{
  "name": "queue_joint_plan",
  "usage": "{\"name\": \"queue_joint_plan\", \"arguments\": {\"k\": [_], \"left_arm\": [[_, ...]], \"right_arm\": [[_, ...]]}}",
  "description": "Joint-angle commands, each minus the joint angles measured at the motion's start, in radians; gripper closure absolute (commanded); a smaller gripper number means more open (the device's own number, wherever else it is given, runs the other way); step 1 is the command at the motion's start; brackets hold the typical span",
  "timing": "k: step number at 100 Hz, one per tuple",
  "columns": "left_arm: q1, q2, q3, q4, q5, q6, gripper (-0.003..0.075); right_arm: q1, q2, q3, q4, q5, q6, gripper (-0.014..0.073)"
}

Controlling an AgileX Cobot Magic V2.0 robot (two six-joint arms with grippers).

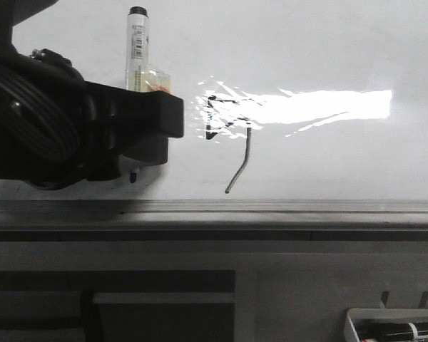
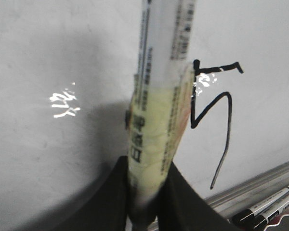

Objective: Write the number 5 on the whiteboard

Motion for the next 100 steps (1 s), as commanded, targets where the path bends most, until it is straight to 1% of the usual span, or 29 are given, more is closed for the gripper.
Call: {"name": "queue_joint_plan", "arguments": {"k": [1,27,41,50,55,65,71,90,95,100], "left_arm": [[0.018,0.001,-0.013,-0.081,-0.089,0.028,0.0741],[0.018,0.001,-0.013,-0.099,-0.093,0.028,0.0741],[0.018,0.001,-0.013,-0.2,-0.128,0.028,0.074],[0.018,0.001,-0.013,-0.207,-0.133,0.028,0.073],[0.018,0.001,-0.013,-0.207,-0.133,0.028,0.0699],[0.018,0.001,-0.013,-0.207,-0.133,0.028,0.0586],[0.018,0.001,-0.013,-0.207,-0.118,0.028,0.0535],[0.018,0.001,-0.013,-0.207,-0.068,0.028,0.0511],[0.018,0.001,-0.013,-0.207,-0.068,0.028,0.0475],[0.018,0.001,-0.013,-0.207,-0.068,0.028,0.0403]], "right_arm": [[-0.006,-0.008,-0.027,0.043,-0.038,0.0,0.065],[-0.006,-0.008,-0.027,0.043,-0.049,0.0,0.065],[-0.006,-0.008,-0.027,0.043,-0.049,0.0,0.065],[-0.006,-0.008,-0.027,0.043,-0.049,0.0,0.065],[-0.006,-0.008,-0.027,0.043,-0.049,0.0,0.065],[-0.006,-0.008,-0.027,0.043,-0.049,0.0,0.065],[-0.006,-0.008,-0.027,0.043,-0.049,0.0,0.065],[-0.006,-0.008,-0.027,0.043,-0.049,0.0,0.065],[-0.006,-0.008,-0.027,0.043,-0.049,0.0,0.065],[-0.006,-0.008,-0.027,0.043,-0.046,0.0,0.065]]}}
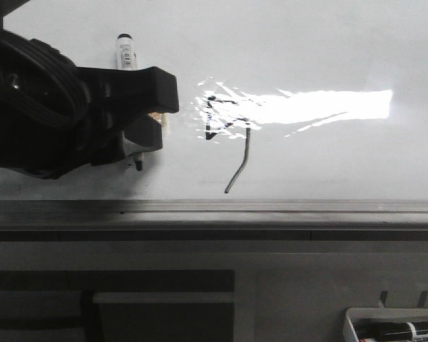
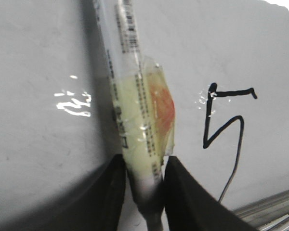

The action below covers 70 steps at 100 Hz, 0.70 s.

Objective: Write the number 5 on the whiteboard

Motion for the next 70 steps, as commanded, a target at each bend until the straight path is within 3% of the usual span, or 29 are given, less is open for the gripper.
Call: {"name": "queue_joint_plan", "arguments": {"k": [1,10,20,44,70], "left_arm": [[0.022,0.003,-0.004,-0.09,-0.038,0.008,0.0393],[0.022,0.003,-0.004,-0.09,-0.042,0.008,0.0269],[0.022,0.003,-0.004,-0.09,-0.042,0.008,0.0205],[0.012,-0.053,-0.008,-0.09,-0.038,0.008,0.0195],[-0.061,-0.319,-0.004,-0.087,0.072,0.079,0.0195]], "right_arm": [[-0.006,-0.008,-0.029,0.043,-0.046,0.0,0.065],[-0.006,-0.008,-0.029,0.043,-0.043,0.0,0.065],[-0.006,-0.008,-0.029,0.043,-0.043,0.0,0.065],[-0.006,-0.009,-0.029,0.045,-0.043,0.0,0.065],[-0.006,-0.095,-0.029,0.036,-0.034,0.0,0.065]]}}
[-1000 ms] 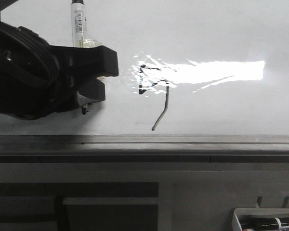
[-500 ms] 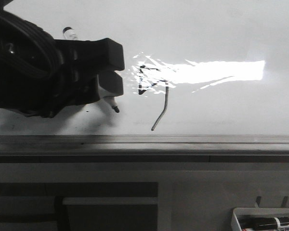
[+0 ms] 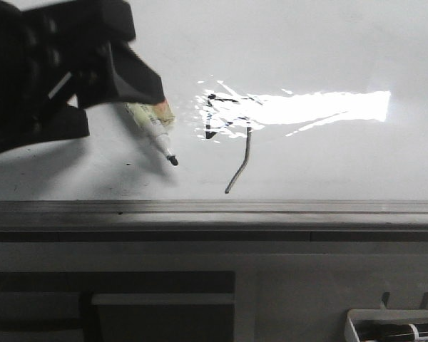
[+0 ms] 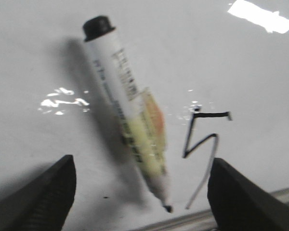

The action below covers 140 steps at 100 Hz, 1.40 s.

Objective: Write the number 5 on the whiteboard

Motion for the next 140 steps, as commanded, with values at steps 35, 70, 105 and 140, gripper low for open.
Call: {"name": "queue_joint_plan", "arguments": {"k": [35,70,105,140], "left_arm": [[-0.023,-0.603,0.099,0.008,0.065,0.387,0.0744],[-0.023,-0.936,0.249,0.004,0.083,0.41,0.0741],[-0.023,-0.948,0.261,0.004,0.083,0.41,0.0741],[-0.019,-0.955,0.288,-0.001,0.083,0.417,0.0741]], "right_arm": [[-0.007,-0.34,0.236,-0.048,-0.313,0.007,0.065],[-0.007,-0.607,0.481,0.004,-0.522,0.007,0.0656],[-0.007,-0.611,0.485,0.004,-0.522,0.007,0.0656],[-0.007,-0.611,0.485,0.004,-0.522,0.007,0.0656]]}}
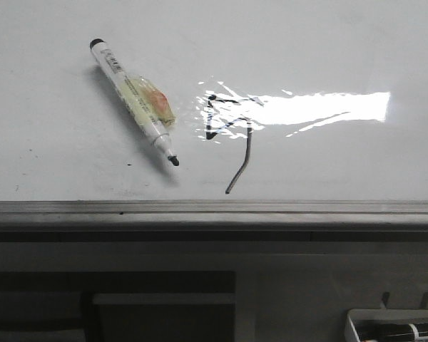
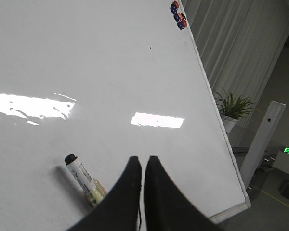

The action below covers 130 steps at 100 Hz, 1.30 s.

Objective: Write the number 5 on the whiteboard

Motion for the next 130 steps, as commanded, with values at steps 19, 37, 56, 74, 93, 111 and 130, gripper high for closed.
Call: {"name": "queue_joint_plan", "arguments": {"k": [19,37,56,74,93,111,130], "left_arm": [[0.054,0.002,0.095,0.416,-0.065,-0.026,0.0741],[0.213,0.002,0.154,0.59,-0.07,-0.201,0.0741],[0.394,0.002,0.205,0.797,-0.063,-0.402,0.0741],[0.544,-0.007,0.222,0.84,0.084,-0.486,0.0741],[0.657,-0.141,0.222,0.829,0.322,-0.546,0.0741],[0.737,-0.256,0.222,0.806,0.481,-0.573,0.0741],[0.767,-0.248,0.222,0.806,0.493,-0.573,0.0741]], "right_arm": [[-0.006,0.01,-0.028,0.015,-0.065,-0.001,0.0656],[-0.006,0.01,-0.028,0.015,-0.065,-0.001,0.0656],[-0.006,0.01,-0.028,0.015,-0.065,-0.001,0.0656],[-0.006,0.01,-0.028,0.015,-0.065,-0.001,0.0656],[-0.006,0.01,-0.028,0.015,-0.065,-0.001,0.0656],[-0.006,0.01,-0.028,0.015,-0.065,-0.001,0.0656],[-0.006,0.01,-0.028,0.015,-0.065,-0.001,0.0656]]}}
